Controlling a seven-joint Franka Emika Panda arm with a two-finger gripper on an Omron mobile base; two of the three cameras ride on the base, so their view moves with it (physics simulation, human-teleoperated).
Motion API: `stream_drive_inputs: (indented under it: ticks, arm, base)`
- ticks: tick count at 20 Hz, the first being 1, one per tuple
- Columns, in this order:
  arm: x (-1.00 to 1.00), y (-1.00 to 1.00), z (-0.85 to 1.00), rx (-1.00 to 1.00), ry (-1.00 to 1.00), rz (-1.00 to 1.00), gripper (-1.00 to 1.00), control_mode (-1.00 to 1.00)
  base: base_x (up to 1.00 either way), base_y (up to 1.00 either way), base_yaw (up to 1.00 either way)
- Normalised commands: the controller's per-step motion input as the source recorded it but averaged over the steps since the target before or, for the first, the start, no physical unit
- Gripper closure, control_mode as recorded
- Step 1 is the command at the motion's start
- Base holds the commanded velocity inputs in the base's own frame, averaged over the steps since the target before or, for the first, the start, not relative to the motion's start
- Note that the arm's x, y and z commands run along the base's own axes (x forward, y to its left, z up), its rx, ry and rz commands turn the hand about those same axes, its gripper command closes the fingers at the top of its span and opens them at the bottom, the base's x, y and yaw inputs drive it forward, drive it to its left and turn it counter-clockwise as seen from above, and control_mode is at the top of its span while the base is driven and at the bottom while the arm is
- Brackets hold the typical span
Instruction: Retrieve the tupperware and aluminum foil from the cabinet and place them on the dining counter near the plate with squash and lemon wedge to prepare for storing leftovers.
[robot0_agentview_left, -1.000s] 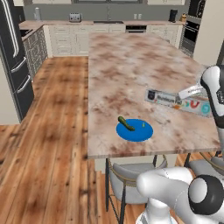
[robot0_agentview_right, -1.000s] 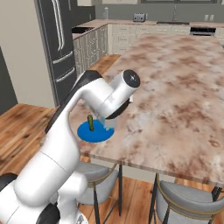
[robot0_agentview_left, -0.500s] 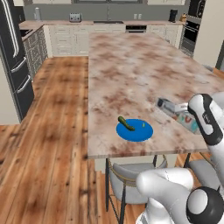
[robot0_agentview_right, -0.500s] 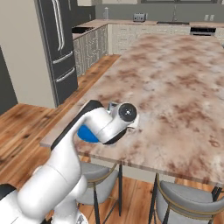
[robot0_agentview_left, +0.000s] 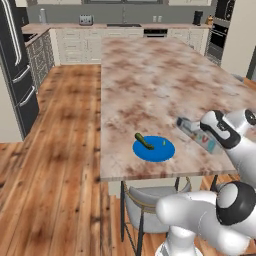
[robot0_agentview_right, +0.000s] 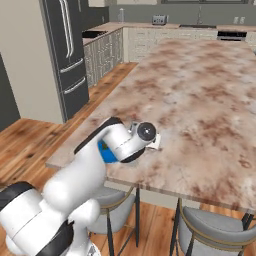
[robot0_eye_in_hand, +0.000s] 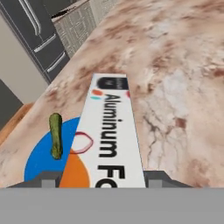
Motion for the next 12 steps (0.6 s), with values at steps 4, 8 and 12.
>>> stream_drive_inputs:
  ticks: [4,8,12]
  arm:
    - [0.47,-0.36,-0.50,0.00,0.01,0.00,1.00,-1.00]
    - [0.48,-0.16,-0.57,0.00,0.00,0.00,1.00,-1.00]
    - [0.54,0.00,-0.57,0.00,0.00,0.00,1.00,-1.00]
  base:
    - [0.00,0.00,0.00]
    - [0.00,0.00,0.00]
    - [0.00,0.00,0.00]
